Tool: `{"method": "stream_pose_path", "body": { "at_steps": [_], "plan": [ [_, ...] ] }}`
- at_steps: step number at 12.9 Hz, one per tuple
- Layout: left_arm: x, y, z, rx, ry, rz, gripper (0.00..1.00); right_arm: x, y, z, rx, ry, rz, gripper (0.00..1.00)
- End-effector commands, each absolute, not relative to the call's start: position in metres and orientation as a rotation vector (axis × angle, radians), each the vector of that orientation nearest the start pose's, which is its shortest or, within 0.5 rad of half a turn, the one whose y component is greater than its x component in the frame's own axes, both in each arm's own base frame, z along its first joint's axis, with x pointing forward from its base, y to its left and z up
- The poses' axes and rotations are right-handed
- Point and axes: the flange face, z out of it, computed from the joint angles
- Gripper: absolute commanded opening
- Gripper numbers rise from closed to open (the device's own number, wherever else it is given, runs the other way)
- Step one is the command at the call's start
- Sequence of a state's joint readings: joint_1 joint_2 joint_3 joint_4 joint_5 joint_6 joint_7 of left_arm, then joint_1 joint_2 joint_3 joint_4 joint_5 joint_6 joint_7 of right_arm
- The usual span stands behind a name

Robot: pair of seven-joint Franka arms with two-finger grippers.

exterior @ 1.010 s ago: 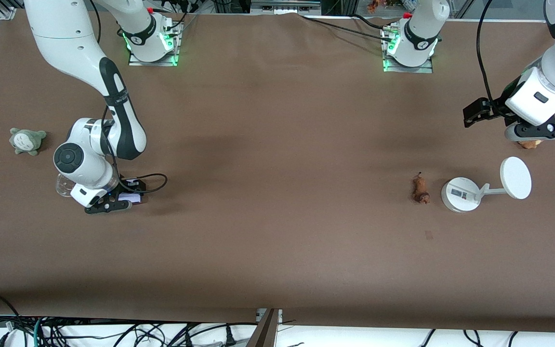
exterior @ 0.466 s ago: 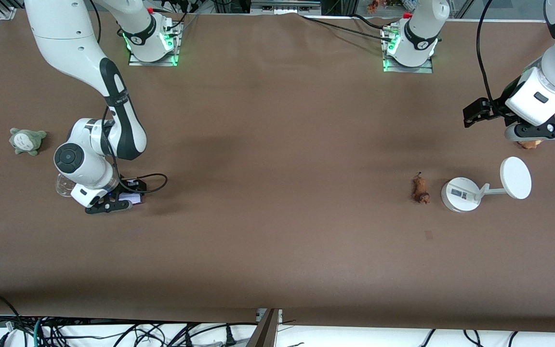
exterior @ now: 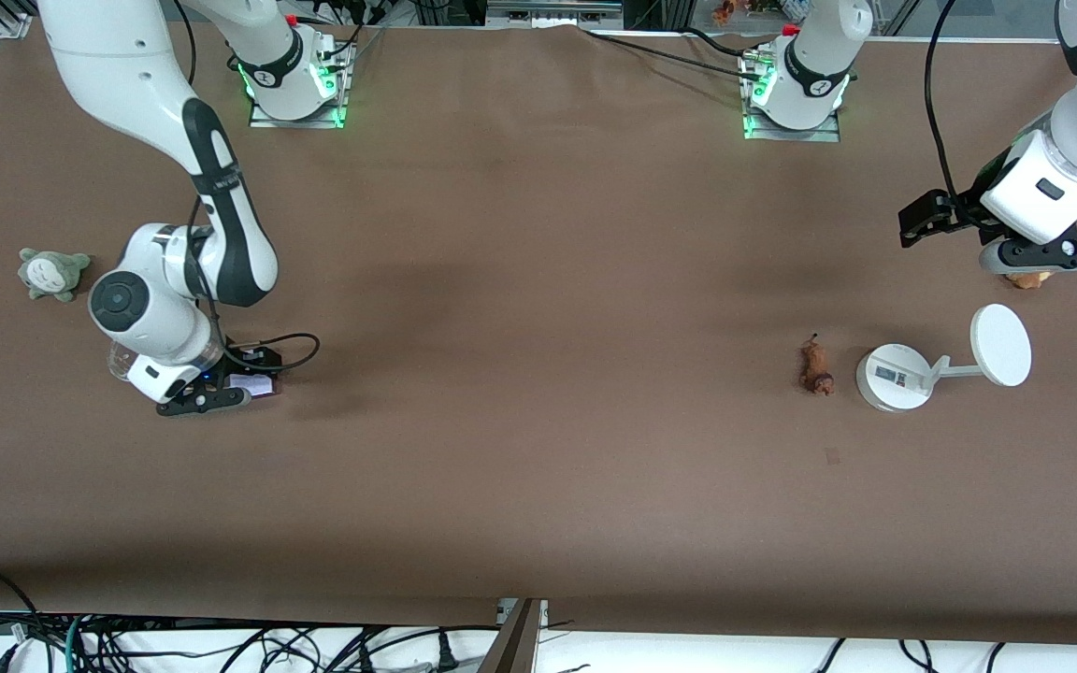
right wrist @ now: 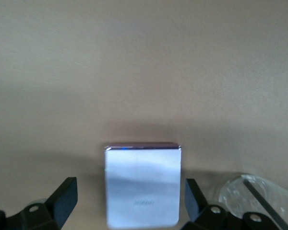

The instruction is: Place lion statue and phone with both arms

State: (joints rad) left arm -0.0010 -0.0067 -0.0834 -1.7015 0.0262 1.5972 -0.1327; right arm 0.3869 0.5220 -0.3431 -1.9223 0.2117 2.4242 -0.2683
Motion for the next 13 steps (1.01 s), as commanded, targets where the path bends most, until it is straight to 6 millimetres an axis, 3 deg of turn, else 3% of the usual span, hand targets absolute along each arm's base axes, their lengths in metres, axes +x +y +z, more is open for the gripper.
{"method": "stream_pose_path", "body": {
  "at_steps": [1,4,9,13],
  "plan": [
    [0.544,-0.044,0.571,-3.103,-0.064,0.131,1.00,0.624,0.045,0.300,-3.072,-0.313,0.002,0.99],
    [0.544,-0.044,0.570,-3.102,-0.064,0.136,1.00,0.630,0.042,0.374,-3.026,-0.287,0.111,0.99],
    [0.544,-0.045,0.570,-3.103,-0.061,0.133,1.00,0.632,0.057,0.507,-3.032,-0.236,0.285,0.99],
    [0.543,-0.049,0.570,-3.101,-0.049,0.133,1.00,0.615,0.035,0.568,-3.039,-0.196,0.379,0.99]
  ]
}}
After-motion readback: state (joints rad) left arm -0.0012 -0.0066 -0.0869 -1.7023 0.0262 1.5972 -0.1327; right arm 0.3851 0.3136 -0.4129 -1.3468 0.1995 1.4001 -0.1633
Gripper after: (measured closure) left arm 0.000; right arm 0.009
